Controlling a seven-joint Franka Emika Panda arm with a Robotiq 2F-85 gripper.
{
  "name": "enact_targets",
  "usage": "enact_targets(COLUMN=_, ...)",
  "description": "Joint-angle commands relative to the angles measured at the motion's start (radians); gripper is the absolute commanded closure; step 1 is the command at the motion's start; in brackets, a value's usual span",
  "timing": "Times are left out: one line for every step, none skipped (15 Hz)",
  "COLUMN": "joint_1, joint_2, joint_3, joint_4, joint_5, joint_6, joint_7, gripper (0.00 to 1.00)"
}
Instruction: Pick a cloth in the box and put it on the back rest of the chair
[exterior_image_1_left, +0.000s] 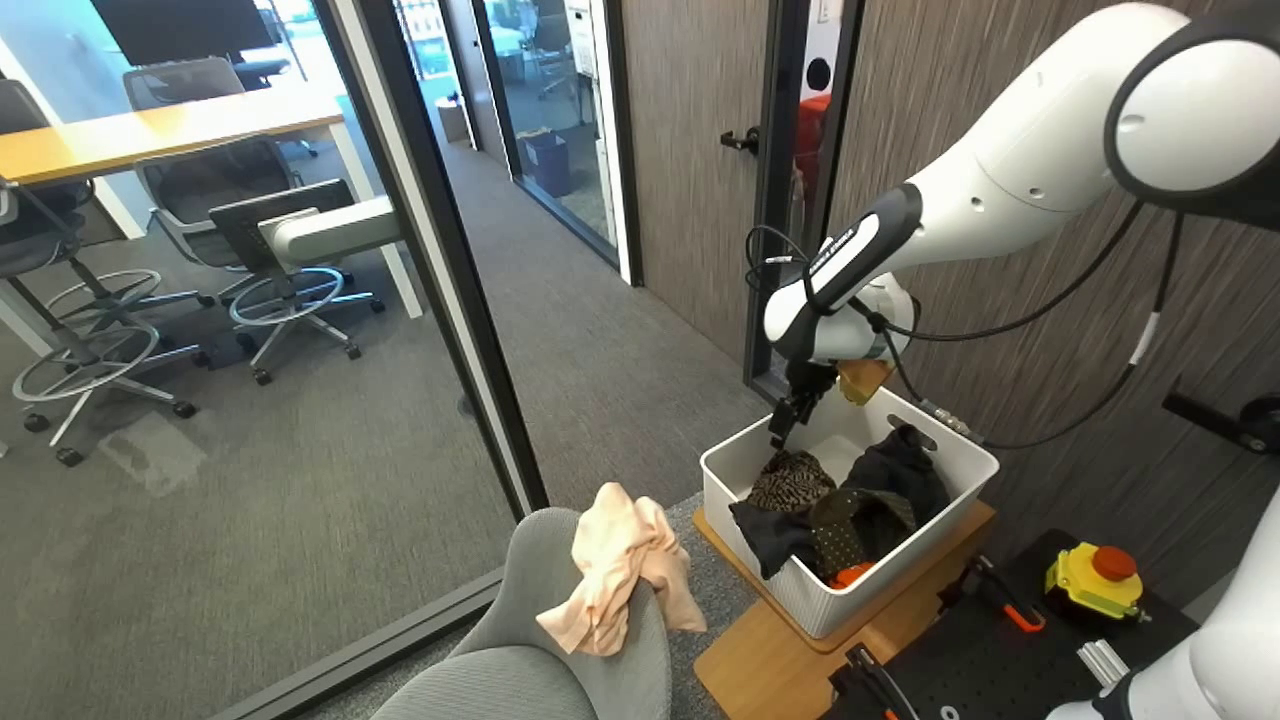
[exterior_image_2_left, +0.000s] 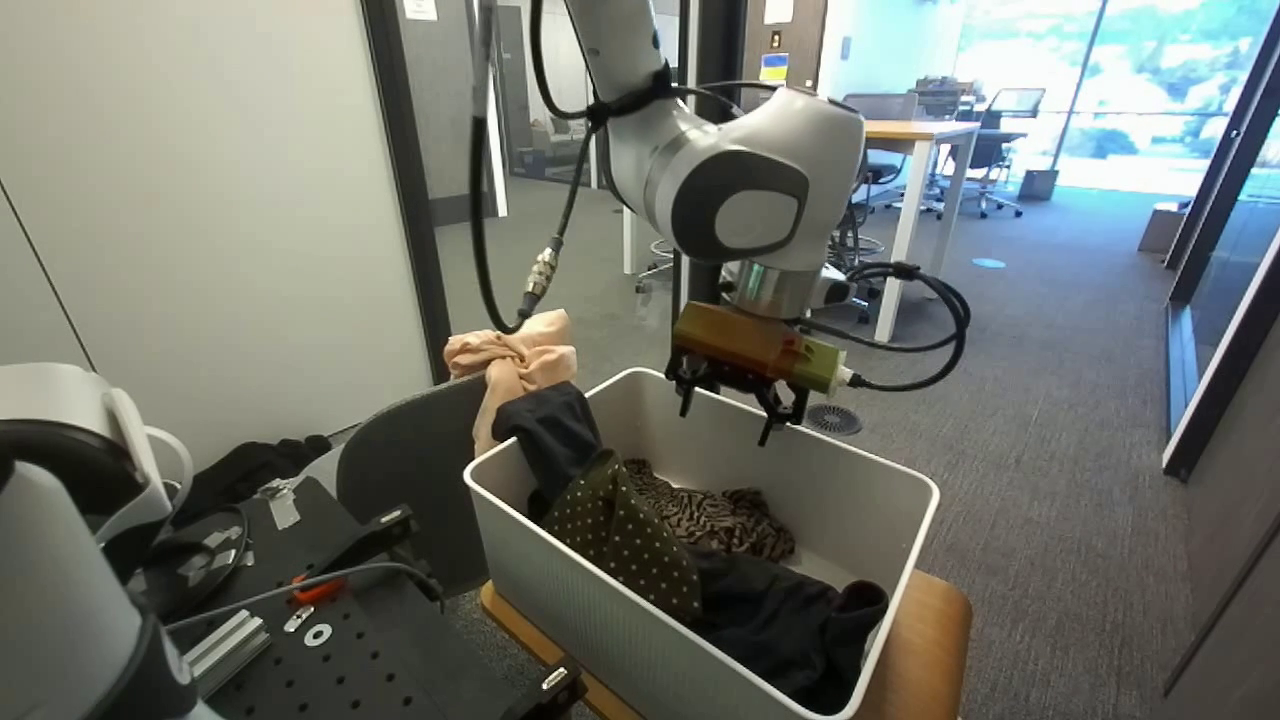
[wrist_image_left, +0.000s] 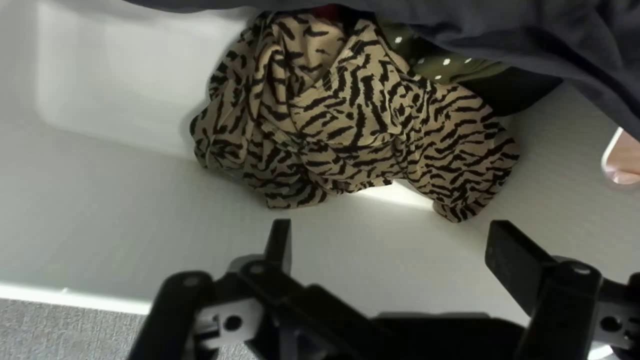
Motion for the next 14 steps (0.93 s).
enact_targets(joint_1=-0.069, joint_2=0.115, joint_3=0.05, joint_4=0.1, joint_5=-0.021, joint_6=-0.04, joint_7=-0.04, gripper=0.0)
enact_targets(joint_1=-0.076, joint_2=0.135, joint_3=0.052, joint_4=0.107, joint_5=-0.035, joint_6=-0.041, joint_7=-0.036, gripper=0.0)
enact_targets(joint_1=-0.077, joint_2=0.153, joint_3=0.05, joint_4=0.114, joint_5=-0.052, joint_6=-0.04, joint_7=-0.024, gripper=0.0)
enact_targets(joint_1=-0.076, joint_2=0.172, joint_3=0.044, joint_4=0.122, joint_5=-0.068, joint_6=-0.042, joint_7=-0.006, gripper=0.0)
enact_targets(joint_1=-0.076, joint_2=0.188, joint_3=0.042, joint_4=0.129, joint_5=-0.084, joint_6=-0.044, joint_7=0.001, gripper=0.0)
enact_targets(joint_1=-0.082, joint_2=0.203, joint_3=0.044, joint_4=0.138, joint_5=-0.092, joint_6=-0.049, joint_7=0.002, gripper=0.0)
enact_targets(joint_1=-0.081, joint_2=0.217, joint_3=0.041, joint_4=0.144, joint_5=-0.103, joint_6=-0.049, joint_7=0.013, gripper=0.0)
enact_targets(joint_1=-0.086, joint_2=0.23, joint_3=0.044, joint_4=0.151, joint_5=-0.109, joint_6=-0.053, joint_7=0.013, gripper=0.0)
enact_targets(joint_1=-0.081, joint_2=0.241, joint_3=0.039, joint_4=0.157, joint_5=-0.123, joint_6=-0.055, joint_7=0.027, gripper=0.0)
enact_targets(joint_1=-0.077, joint_2=0.252, joint_3=0.034, joint_4=0.162, joint_5=-0.136, joint_6=-0.058, joint_7=0.04, gripper=0.0)
enact_targets(joint_1=-0.075, joint_2=0.262, joint_3=0.031, joint_4=0.167, joint_5=-0.147, joint_6=-0.06, joint_7=0.056, gripper=0.0)
enact_targets(joint_1=-0.068, joint_2=0.271, joint_3=0.025, joint_4=0.171, joint_5=-0.163, joint_6=-0.059, joint_7=0.079, gripper=0.0)
enact_targets(joint_1=-0.07, joint_2=0.279, joint_3=0.027, joint_4=0.176, joint_5=-0.173, joint_6=-0.063, joint_7=0.09, gripper=0.0)
enact_targets(joint_1=-0.072, joint_2=0.285, joint_3=0.03, joint_4=0.182, joint_5=-0.183, joint_6=-0.068, joint_7=0.101, gripper=0.0)
